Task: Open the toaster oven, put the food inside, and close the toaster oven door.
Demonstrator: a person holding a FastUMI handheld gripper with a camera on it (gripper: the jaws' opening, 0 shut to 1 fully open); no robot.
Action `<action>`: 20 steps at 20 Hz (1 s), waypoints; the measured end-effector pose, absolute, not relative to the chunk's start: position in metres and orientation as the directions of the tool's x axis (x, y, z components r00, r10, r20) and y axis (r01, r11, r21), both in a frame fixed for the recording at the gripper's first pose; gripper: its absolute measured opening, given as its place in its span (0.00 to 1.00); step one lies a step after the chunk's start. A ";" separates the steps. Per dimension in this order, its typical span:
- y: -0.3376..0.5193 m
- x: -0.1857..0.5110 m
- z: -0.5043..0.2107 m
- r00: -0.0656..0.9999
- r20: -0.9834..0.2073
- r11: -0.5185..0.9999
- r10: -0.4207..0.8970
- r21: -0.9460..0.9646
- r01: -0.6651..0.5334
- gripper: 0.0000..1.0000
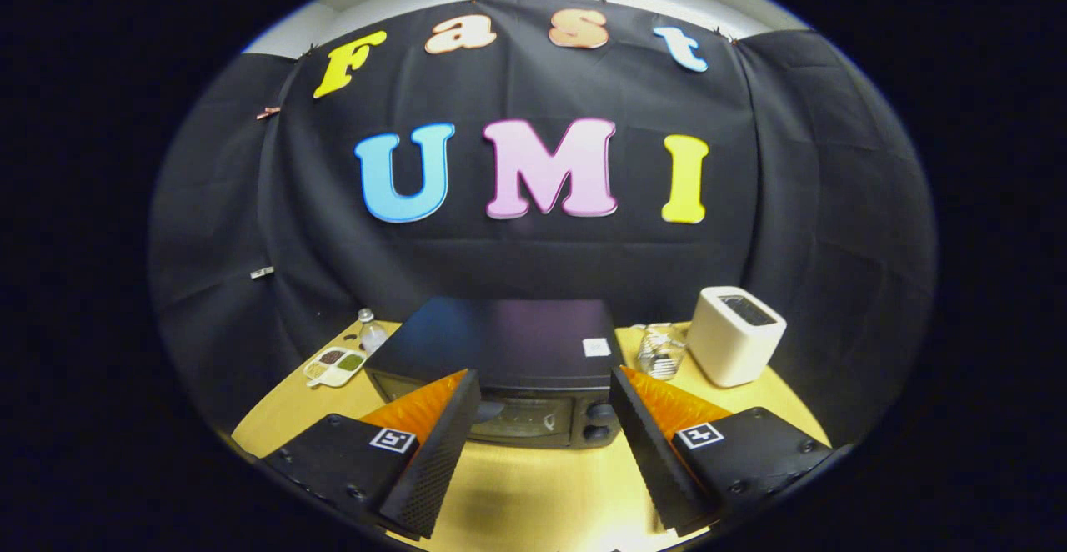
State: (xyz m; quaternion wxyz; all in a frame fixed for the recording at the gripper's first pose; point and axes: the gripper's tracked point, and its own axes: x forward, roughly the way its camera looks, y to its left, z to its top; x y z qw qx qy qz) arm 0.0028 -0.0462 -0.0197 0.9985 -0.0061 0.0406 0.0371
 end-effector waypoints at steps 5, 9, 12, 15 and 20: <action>-0.080 -0.044 0.016 1.000 -0.010 0.999 0.015 0.029 -0.015 0.97; -0.090 -0.063 0.021 1.000 0.004 1.000 -0.007 0.020 0.006 0.97; -0.084 -0.068 0.021 1.000 -0.001 1.000 0.005 0.011 -0.005 0.97; -0.076 -0.068 0.022 1.000 -0.002 0.999 0.020 0.034 -0.020 0.97; -0.065 -0.068 0.025 0.999 0.009 0.999 0.038 0.016 -0.038 0.97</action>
